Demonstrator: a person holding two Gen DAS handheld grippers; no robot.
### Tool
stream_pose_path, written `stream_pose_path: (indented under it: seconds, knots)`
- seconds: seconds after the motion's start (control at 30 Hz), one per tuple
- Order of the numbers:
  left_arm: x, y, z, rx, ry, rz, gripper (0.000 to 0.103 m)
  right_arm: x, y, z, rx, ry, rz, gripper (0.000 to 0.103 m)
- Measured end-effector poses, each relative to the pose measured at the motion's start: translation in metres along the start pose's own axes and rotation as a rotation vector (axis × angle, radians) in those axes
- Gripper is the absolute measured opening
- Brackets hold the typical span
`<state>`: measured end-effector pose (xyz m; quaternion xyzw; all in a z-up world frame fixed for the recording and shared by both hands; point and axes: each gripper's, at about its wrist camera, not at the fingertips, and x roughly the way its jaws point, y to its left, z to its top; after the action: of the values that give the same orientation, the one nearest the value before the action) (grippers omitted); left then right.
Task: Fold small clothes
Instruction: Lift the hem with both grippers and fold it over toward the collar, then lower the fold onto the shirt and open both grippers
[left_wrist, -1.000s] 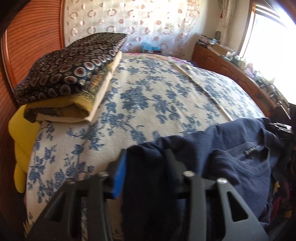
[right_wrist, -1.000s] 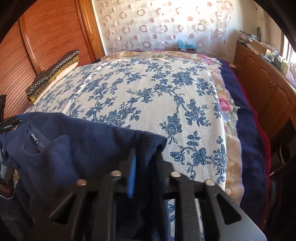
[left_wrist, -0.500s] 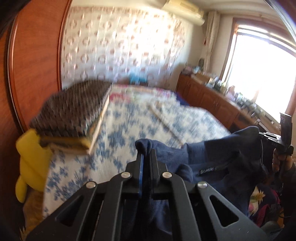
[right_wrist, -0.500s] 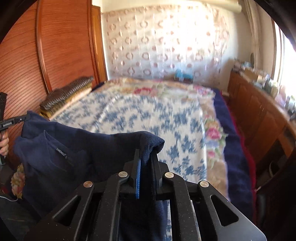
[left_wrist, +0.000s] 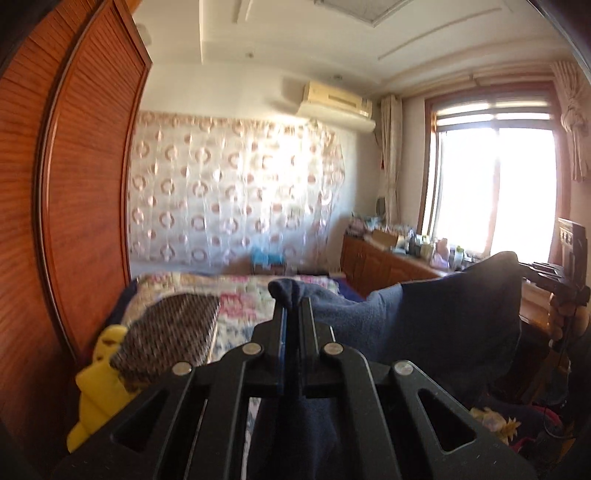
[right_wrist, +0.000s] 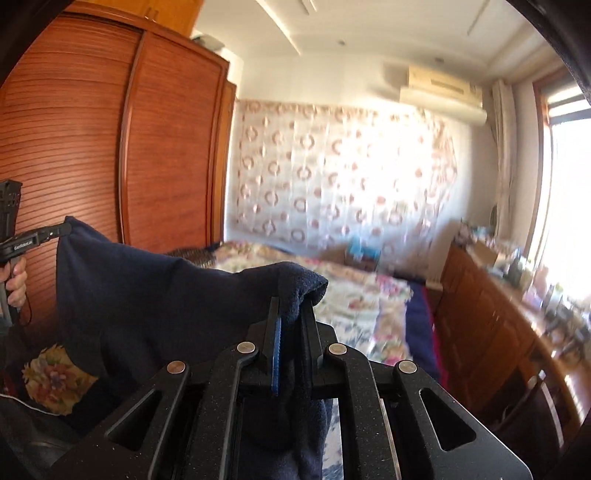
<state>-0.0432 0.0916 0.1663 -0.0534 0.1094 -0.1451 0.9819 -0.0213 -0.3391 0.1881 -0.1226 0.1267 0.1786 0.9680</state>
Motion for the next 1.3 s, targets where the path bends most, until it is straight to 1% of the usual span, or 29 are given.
stream_pose_path:
  seconds: [0.03,0.13,0.2,0.27,0.37,0.47,0.57,0.63,0.67,0.7,0.73,0.77,0.8,0.83,0.87,0.9,0.97,1.03,1.07,1.13,1.2,1.3]
  knots:
    - [-0.003,0.000,0.005,0.004,-0.011,0.004,0.002,-0.006,0.001,0.006,-0.019,-0.014,-0.012,0.006]
    - [-0.015,0.004,0.022,0.007,-0.051,0.027,0.002,-0.020,-0.002,0.021,-0.018,-0.048,-0.010,0.006]
    - [-0.021,0.006,0.031,0.014,-0.079,0.038,0.002,-0.025,-0.005,0.025,-0.017,-0.063,-0.008,0.006]
    - [-0.023,0.008,0.039,0.021,-0.095,0.044,0.002,-0.027,-0.008,0.031,-0.019,-0.074,-0.013,0.006]
    - [-0.015,0.014,0.052,0.038,-0.106,0.067,0.002,-0.016,-0.018,0.041,-0.011,-0.080,-0.007,0.006]
    - [0.016,0.022,0.060,0.063,-0.088,0.109,0.002,0.015,-0.028,0.052,-0.024,-0.058,-0.020,0.006]
    - [0.071,0.038,0.058,0.068,-0.025,0.152,0.002,0.080,-0.046,0.057,-0.028,0.014,-0.026,0.006]
    - [0.115,0.052,0.049,0.072,0.012,0.183,0.003,0.121,-0.058,0.054,-0.024,0.049,-0.054,0.007]
    - [0.141,0.060,0.041,0.074,0.030,0.196,0.004,0.153,-0.065,0.049,-0.019,0.072,-0.083,0.007]
    - [0.167,0.067,0.033,0.084,0.055,0.215,0.009,0.185,-0.074,0.041,-0.008,0.109,-0.097,0.010]
    - [0.199,0.079,0.020,0.096,0.087,0.246,0.014,0.216,-0.083,0.030,0.000,0.160,-0.113,0.023]
    - [0.219,0.085,0.010,0.096,0.114,0.261,0.016,0.256,-0.091,0.011,0.004,0.229,-0.160,0.042]
    - [0.242,0.095,-0.003,0.092,0.162,0.264,0.016,0.277,-0.097,-0.001,0.012,0.269,-0.174,0.051]
    - [0.256,0.098,-0.012,0.076,0.197,0.257,0.018,0.304,-0.103,-0.021,0.029,0.332,-0.171,0.055]
    - [0.271,0.102,-0.024,0.057,0.243,0.248,0.020,0.321,-0.107,-0.039,0.040,0.369,-0.165,0.055]
    - [0.280,0.106,-0.037,0.057,0.278,0.243,0.023,0.330,-0.110,-0.052,0.045,0.388,-0.166,0.055]
    - [0.289,0.105,-0.055,0.077,0.315,0.228,0.025,0.343,-0.111,-0.078,0.049,0.417,-0.147,0.055]
    - [0.295,0.102,-0.069,0.079,0.355,0.200,0.039,0.348,-0.109,-0.092,0.052,0.433,-0.127,0.055]
    - [0.295,0.098,-0.076,0.073,0.374,0.177,0.041,0.350,-0.109,-0.100,0.054,0.442,-0.127,0.055]
    - [0.297,0.092,-0.087,0.067,0.409,0.155,0.043,0.350,-0.111,-0.114,0.079,0.453,-0.104,0.055]
    - [0.296,0.082,-0.097,0.071,0.432,0.124,0.045,0.344,-0.106,-0.126,0.095,0.468,-0.083,0.055]
    - [0.286,0.070,-0.111,0.078,0.451,0.086,0.046,0.337,-0.097,-0.133,0.116,0.486,-0.063,0.054]
